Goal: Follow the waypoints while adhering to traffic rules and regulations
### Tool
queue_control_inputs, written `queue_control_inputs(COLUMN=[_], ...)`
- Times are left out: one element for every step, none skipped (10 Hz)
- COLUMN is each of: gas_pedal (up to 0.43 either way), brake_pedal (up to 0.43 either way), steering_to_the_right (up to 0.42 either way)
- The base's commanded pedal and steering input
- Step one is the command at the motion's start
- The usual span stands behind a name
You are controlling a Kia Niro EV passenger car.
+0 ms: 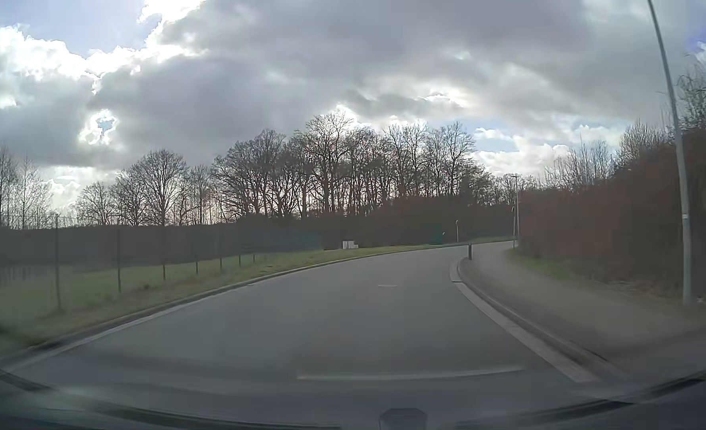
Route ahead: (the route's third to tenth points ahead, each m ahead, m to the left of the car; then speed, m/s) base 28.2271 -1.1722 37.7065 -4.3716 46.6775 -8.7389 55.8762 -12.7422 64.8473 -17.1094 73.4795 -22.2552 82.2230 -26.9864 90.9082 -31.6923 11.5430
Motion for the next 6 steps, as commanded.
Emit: queue_control_inputs(gas_pedal=[0.118,0.118,0.130,0.130,0.130,0.130], brake_pedal=[0.000,0.000,0.000,0.000,0.000,0.000], steering_to_the_right=[0.019,0.020,0.025,0.030,0.036,0.037])
